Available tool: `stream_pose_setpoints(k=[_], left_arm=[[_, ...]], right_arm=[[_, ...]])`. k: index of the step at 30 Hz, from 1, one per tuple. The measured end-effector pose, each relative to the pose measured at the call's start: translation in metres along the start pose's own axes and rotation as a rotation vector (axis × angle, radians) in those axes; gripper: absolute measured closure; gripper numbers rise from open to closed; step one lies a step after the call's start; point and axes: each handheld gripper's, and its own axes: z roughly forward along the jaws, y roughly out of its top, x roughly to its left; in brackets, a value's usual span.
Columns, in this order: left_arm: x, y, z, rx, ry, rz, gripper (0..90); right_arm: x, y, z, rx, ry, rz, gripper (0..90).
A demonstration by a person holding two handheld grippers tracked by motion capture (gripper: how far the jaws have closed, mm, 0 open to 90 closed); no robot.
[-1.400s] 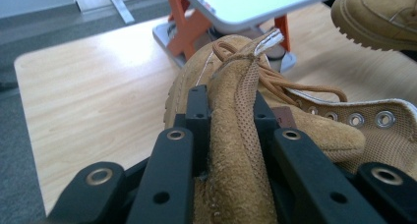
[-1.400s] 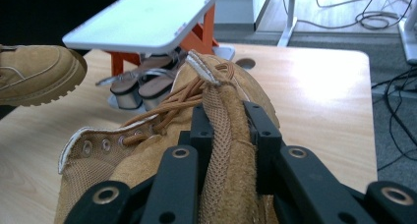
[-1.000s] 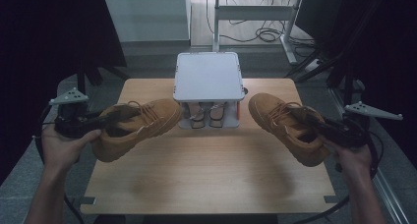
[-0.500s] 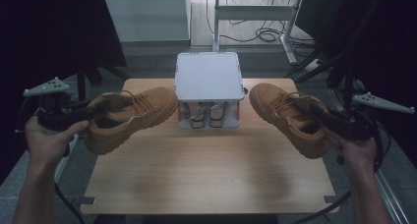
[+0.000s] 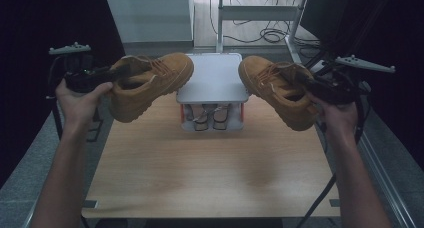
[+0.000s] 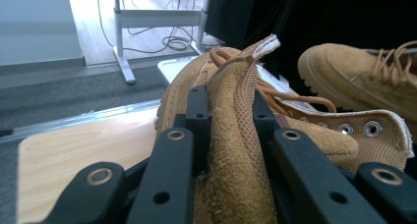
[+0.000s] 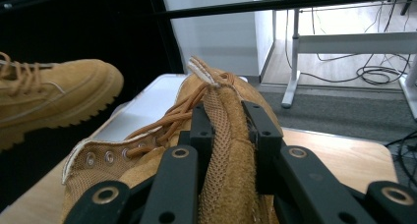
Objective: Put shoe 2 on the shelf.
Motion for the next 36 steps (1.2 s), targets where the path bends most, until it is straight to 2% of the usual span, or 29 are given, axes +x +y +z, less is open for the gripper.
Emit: stream_pose_setpoints(k=[6,7,8,10,19,24,27,32,34,35,36], left_arm=[[0.003,0.008,0.026,0.005,-0.016,-0.044,77.4],[0.003,0.008,0.026,0.005,-0.016,-0.044,77.4],[0.004,0.009,0.033,-0.011,-0.011,-0.066,77.4],[0.006,0.011,0.040,-0.015,-0.011,-0.083,77.4],[0.010,0.014,0.066,0.002,-0.021,-0.126,77.3],[0.009,0.019,0.085,0.003,-0.009,-0.149,77.0],[0.008,0.022,0.090,-0.001,0.003,-0.153,77.0],[0.007,0.033,0.106,-0.005,0.022,-0.179,77.0],[0.006,0.035,0.119,-0.008,0.029,-0.208,76.9],[0.006,0.035,0.119,-0.008,0.029,-0.208,77.0],[0.008,0.034,0.128,-0.012,0.023,-0.243,76.9]], right_arm=[[0.010,0.008,0.029,0.004,-0.008,0.019,77.1],[0.010,0.008,0.029,0.004,-0.008,0.019,77.1],[0.012,0.010,0.038,0.009,-0.012,0.024,77.1],[0.014,0.011,0.047,0.010,-0.015,0.034,77.0],[0.021,0.019,0.078,-0.004,-0.028,0.084,77.0],[0.026,0.024,0.095,-0.005,-0.046,0.110,77.0],[0.029,0.025,0.102,-0.001,-0.051,0.118,76.9],[0.035,0.032,0.132,0.003,-0.067,0.162,76.9],[0.038,0.033,0.144,-0.004,-0.072,0.183,76.9],[0.038,0.033,0.144,-0.004,-0.072,0.183,76.9],[0.040,0.033,0.154,-0.006,-0.072,0.207,77.0]])
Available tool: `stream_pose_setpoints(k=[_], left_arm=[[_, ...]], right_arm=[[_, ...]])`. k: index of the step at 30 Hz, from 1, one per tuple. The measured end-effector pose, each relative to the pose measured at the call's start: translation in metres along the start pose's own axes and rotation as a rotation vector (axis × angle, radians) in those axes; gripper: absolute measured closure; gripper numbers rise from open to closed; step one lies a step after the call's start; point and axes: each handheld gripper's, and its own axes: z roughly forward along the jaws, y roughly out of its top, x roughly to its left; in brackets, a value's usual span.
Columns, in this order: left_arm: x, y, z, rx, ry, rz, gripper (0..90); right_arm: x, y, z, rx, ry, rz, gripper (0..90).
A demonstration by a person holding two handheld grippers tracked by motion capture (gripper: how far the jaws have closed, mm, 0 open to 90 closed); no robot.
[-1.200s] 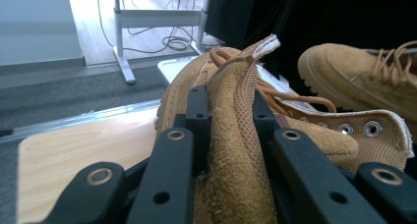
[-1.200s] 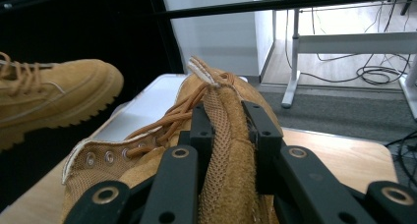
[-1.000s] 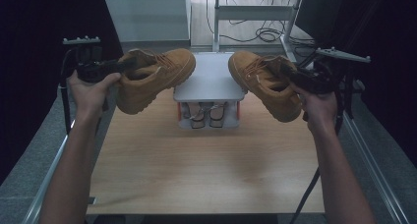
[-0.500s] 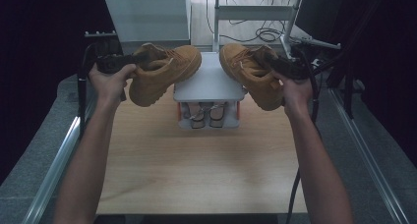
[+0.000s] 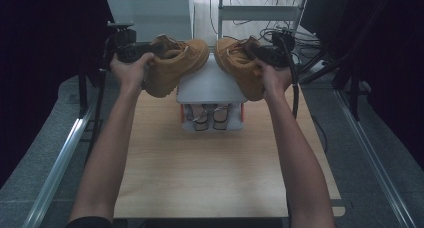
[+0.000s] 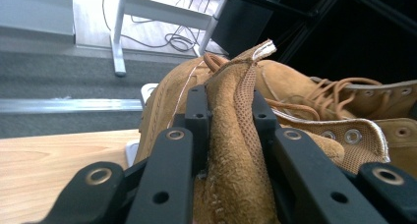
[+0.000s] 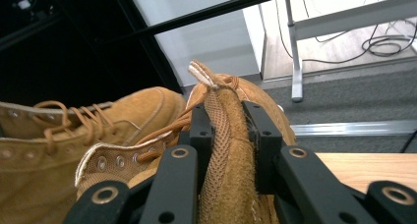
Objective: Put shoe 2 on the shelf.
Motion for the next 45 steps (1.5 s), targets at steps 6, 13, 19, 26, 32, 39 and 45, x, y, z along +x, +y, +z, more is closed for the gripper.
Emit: stream_pose_setpoints(k=[6,13,19,26,32,39,45], left_arm=[[0.000,-0.011,0.021,0.026,-0.002,-0.035,75.9],[0.014,-0.021,0.026,0.034,-0.029,-0.062,73.3],[0.015,-0.019,0.026,0.051,-0.041,-0.032,67.8],[0.018,-0.018,0.025,0.041,-0.047,0.014,54.7],[0.016,-0.013,0.015,0.020,-0.054,0.051,43.1],[0.016,-0.009,-0.012,0.002,-0.053,0.112,41.7],[0.025,-0.014,-0.046,0.003,-0.062,0.151,42.0]], right_arm=[[0.001,-0.013,0.025,0.019,-0.007,0.056,76.6],[-0.010,-0.014,0.027,0.037,0.012,0.057,71.3],[-0.017,-0.011,0.029,0.052,0.021,0.009,66.0],[-0.028,-0.010,0.030,0.070,0.057,-0.032,53.7],[-0.023,-0.005,0.021,0.034,0.083,-0.102,45.2],[-0.021,0.000,0.004,0.023,0.096,-0.144,45.5],[-0.031,0.002,-0.027,0.016,0.081,-0.201,49.7]])
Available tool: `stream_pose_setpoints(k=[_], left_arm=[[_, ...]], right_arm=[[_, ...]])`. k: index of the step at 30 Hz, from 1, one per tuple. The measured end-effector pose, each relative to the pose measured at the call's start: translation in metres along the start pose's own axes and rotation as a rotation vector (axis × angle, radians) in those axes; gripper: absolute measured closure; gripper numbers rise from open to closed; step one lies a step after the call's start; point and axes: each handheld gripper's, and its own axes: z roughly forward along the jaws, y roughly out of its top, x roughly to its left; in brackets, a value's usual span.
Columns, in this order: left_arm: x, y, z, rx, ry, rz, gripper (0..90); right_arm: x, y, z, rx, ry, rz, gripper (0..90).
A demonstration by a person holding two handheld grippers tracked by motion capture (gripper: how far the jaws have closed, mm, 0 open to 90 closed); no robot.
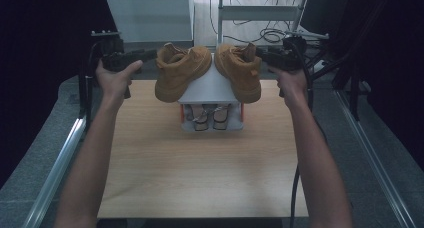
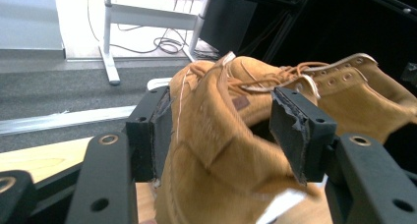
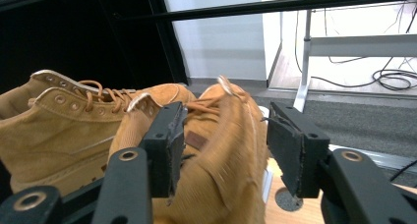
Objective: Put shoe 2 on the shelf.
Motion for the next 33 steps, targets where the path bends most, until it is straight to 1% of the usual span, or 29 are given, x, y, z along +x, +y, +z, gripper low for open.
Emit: stream_pose_setpoints(k=[1,2,3,4,5,6,7,8,9,10,11,12,13,14,15,16,17,18,19,20,21,22,23,24,25,30,32,33], left_arm=[[0.000,0.000,0.000,0.000,0.000,0.000,42.4],[0.001,-0.002,-0.006,-0.012,0.009,0.007,42.4],[0.004,-0.005,-0.014,-0.023,0.015,0.014,45.2],[0.004,-0.005,-0.014,-0.023,0.015,0.014,46.2],[0.009,-0.009,-0.021,-0.025,0.018,0.014,48.0],[0.009,-0.009,-0.021,-0.025,0.018,0.014,50.2],[0.014,-0.015,-0.025,-0.018,0.029,0.021,54.3],[0.014,-0.015,-0.025,-0.018,0.029,0.021,56.8],[0.018,-0.021,-0.027,0.002,0.058,0.038,61.2],[0.020,-0.024,-0.026,0.019,0.073,0.049,64.0],[0.022,-0.027,-0.024,0.039,0.076,0.059,68.0],[0.022,-0.027,-0.024,0.039,0.076,0.059,71.2],[0.025,-0.034,-0.020,0.068,0.105,0.075,75.0],[0.025,-0.034,-0.020,0.068,0.105,0.075,77.6],[0.027,-0.040,-0.014,0.089,0.115,0.084,80.8],[0.027,-0.040,-0.014,0.089,0.115,0.084,82.7],[0.028,-0.044,-0.010,0.103,0.116,0.087,85.5],[0.029,-0.045,-0.008,0.112,0.117,0.089,85.5],[0.030,-0.049,-0.003,0.118,0.128,0.097,89.4],[0.030,-0.050,-0.001,0.114,0.135,0.098,89.8],[0.031,-0.054,0.004,0.103,0.137,0.090,90.0],[0.031,-0.054,0.004,0.103,0.137,0.090,90.0],[0.032,-0.056,0.008,0.108,0.129,0.076,90.0],[0.032,-0.056,0.008,0.108,0.129,0.076,90.0],[0.032,-0.057,0.011,0.120,0.124,0.075,90.0],[0.029,-0.060,0.017,0.141,0.118,0.081,90.0],[0.028,-0.061,0.019,0.145,0.104,0.077,90.0],[0.027,-0.061,0.021,0.144,0.087,0.068,90.0]], right_arm=[[0.000,0.000,0.000,0.000,0.000,0.000,49.7],[-0.003,-0.001,-0.004,-0.002,-0.005,0.002,50.4],[-0.009,-0.004,-0.013,-0.017,-0.007,-0.006,53.4],[-0.010,-0.005,-0.016,-0.021,-0.001,-0.006,54.4],[-0.012,-0.006,-0.019,-0.017,0.002,-0.012,55.5],[-0.012,-0.006,-0.019,-0.017,0.002,-0.012,55.5],[-0.017,-0.011,-0.023,-0.005,0.003,-0.018,59.2],[-0.017,-0.011,-0.023,-0.005,0.003,-0.018,59.2],[-0.023,-0.016,-0.025,0.013,0.006,-0.023,62.5],[-0.025,-0.018,-0.025,0.020,0.002,-0.026,64.3],[-0.027,-0.020,-0.024,0.033,-0.001,-0.028,67.0],[-0.027,-0.020,-0.024,0.033,-0.001,-0.028,67.0],[-0.032,-0.027,-0.021,0.061,-0.016,-0.043,71.6],[-0.032,-0.027,-0.021,0.061,-0.016,-0.043,71.6],[-0.036,-0.033,-0.017,0.083,-0.024,-0.051,77.0],[-0.036,-0.033,-0.017,0.083,-0.024,-0.051,77.0],[-0.039,-0.039,-0.012,0.103,-0.024,-0.057,78.7],[-0.039,-0.039,-0.012,0.103,-0.024,-0.057,80.6],[-0.041,-0.044,-0.008,0.118,-0.014,-0.062,83.5],[-0.041,-0.045,-0.007,0.122,-0.011,-0.063,84.8],[-0.042,-0.047,-0.005,0.129,-0.014,-0.069,86.6],[-0.042,-0.048,-0.003,0.136,-0.015,-0.072,87.9],[-0.042,-0.050,-0.002,0.142,-0.015,-0.076,89.0],[-0.042,-0.050,-0.002,0.142,-0.015,-0.076,89.0],[-0.041,-0.052,0.001,0.154,-0.023,-0.090,89.4],[-0.040,-0.055,0.004,0.157,-0.026,-0.101,89.6],[-0.039,-0.057,0.006,0.153,-0.029,-0.103,89.6],[-0.038,-0.059,0.009,0.159,-0.033,-0.107,89.7]])
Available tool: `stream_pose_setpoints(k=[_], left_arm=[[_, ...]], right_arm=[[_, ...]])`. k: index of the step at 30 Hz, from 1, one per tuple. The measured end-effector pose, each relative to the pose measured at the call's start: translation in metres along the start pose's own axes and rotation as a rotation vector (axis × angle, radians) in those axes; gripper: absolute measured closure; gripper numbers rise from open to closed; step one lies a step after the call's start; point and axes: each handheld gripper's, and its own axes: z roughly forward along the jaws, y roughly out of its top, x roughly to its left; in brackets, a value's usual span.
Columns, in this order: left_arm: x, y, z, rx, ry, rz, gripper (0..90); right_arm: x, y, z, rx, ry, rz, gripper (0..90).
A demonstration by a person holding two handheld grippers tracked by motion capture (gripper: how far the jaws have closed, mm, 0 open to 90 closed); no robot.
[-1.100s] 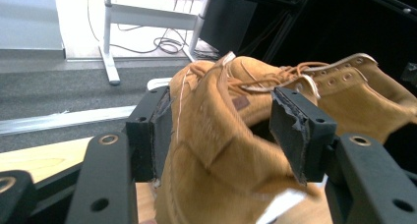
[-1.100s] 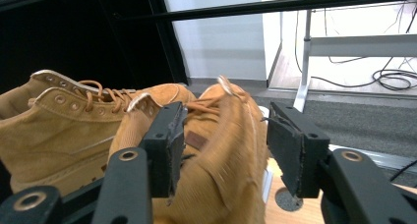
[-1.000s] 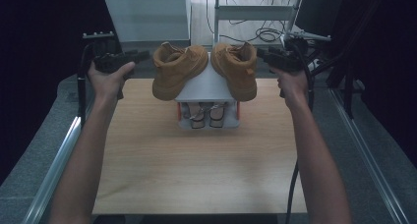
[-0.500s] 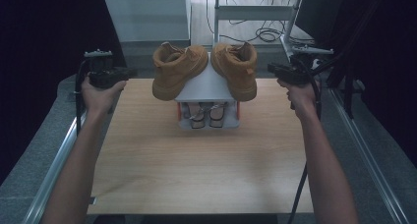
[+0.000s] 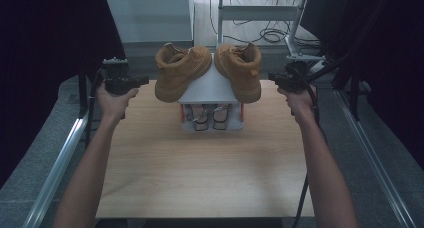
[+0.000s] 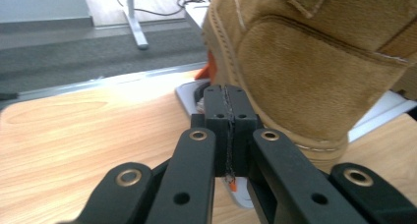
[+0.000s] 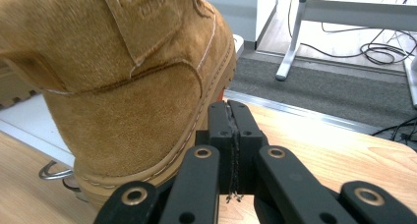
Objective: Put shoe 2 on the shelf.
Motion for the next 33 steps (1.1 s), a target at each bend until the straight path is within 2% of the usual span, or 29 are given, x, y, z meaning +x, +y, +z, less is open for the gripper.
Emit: stream_pose_setpoints(k=[1,2,9,13,16,19,24,27,31,33], left_arm=[[0.000,0.000,0.000,0.000,0.000,0.000,90.0],[-0.002,0.001,0.003,-0.001,-0.024,-0.004,90.0],[-0.012,0.004,0.011,0.014,-0.045,0.018,90.0],[-0.013,0.005,0.012,0.008,-0.033,0.014,90.0],[-0.012,0.006,0.012,0.014,-0.048,-0.001,90.0],[-0.012,0.006,0.012,0.015,-0.046,-0.002,90.0],[-0.017,0.008,0.012,0.015,-0.026,-0.001,90.0],[-0.018,0.009,0.013,0.013,-0.036,-0.003,90.0],[-0.021,0.011,0.014,0.010,-0.024,-0.008,90.0],[-0.026,0.011,0.017,0.002,-0.042,-0.011,90.0]], right_arm=[[0.001,-0.001,0.002,0.001,-0.002,0.000,89.7],[0.002,-0.002,0.004,0.003,-0.005,-0.003,89.7],[0.012,-0.003,0.013,0.007,0.001,-0.036,89.7],[0.013,-0.004,0.016,0.013,0.002,-0.039,89.8],[0.016,-0.004,0.019,0.016,0.009,-0.039,89.7],[0.017,-0.003,0.020,0.014,0.013,-0.038,89.8],[0.017,-0.003,0.022,0.013,0.013,-0.019,89.9],[0.017,-0.002,0.022,0.014,0.014,-0.015,89.9],[0.018,-0.003,0.023,0.013,0.012,-0.010,89.9],[0.019,-0.003,0.023,0.012,0.007,-0.008,90.0]])
